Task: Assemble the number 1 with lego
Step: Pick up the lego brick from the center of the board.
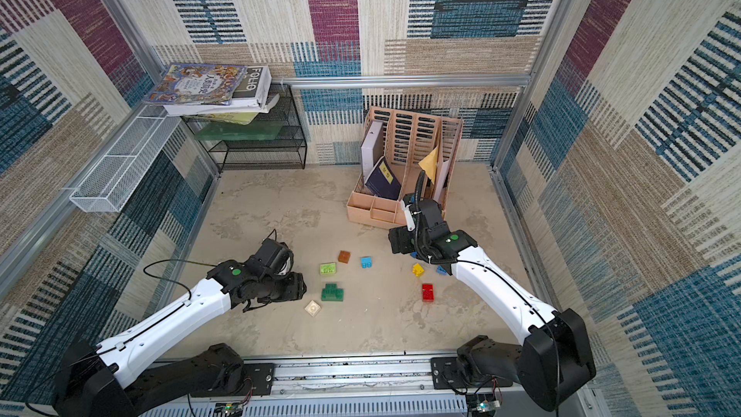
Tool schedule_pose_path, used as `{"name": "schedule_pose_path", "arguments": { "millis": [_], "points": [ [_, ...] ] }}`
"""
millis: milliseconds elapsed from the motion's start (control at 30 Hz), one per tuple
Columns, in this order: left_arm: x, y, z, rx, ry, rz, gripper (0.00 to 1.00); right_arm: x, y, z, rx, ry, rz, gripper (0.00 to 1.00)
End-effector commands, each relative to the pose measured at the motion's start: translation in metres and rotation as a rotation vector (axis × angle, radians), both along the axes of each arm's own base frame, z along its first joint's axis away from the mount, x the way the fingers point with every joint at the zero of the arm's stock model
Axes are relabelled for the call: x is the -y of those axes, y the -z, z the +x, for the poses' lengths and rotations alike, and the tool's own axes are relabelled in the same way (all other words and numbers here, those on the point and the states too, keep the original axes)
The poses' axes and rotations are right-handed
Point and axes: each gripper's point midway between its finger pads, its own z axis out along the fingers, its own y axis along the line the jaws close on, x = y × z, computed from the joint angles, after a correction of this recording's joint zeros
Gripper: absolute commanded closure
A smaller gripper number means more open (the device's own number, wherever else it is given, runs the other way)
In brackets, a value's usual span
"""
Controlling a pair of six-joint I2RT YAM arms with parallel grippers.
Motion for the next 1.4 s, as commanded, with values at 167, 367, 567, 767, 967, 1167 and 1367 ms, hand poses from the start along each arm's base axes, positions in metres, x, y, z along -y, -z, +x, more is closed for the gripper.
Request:
{"name": "schedule_pose_path", "arguments": {
  "millis": [167,367,567,767,967,1167,1367],
  "points": [
    [0.018,0.015,-0.015,0.023,0.218,0.145,0.29,0.0,0.002,0.0,0.001,-0.041,-0.001,0.1],
    [0.039,0.031,-0.016,-0.004,0.376,0.181,0.25,0.003,0.001,-0.005,0.001,-0.039,-0.002,0.1],
    [0.048,0.046,-0.013,-0.022,0.478,0.218,0.25,0.009,-0.001,-0.01,0.014,-0.016,0.003,0.1],
    [0.049,0.057,-0.011,-0.053,0.499,0.245,0.31,0.013,-0.002,-0.013,0.018,0.002,0.008,0.1],
    [0.052,0.066,-0.014,-0.098,0.512,0.248,0.43,0.013,-0.002,-0.012,0.019,0.014,0.011,0.1],
    [0.049,0.072,-0.02,-0.127,0.494,0.244,0.47,0.013,0.0,-0.01,0.017,0.015,0.01,0.11],
    [0.048,0.074,-0.021,-0.138,0.481,0.248,0.55,0.011,-0.001,-0.007,0.022,0.007,0.006,0.11]
  ]
}}
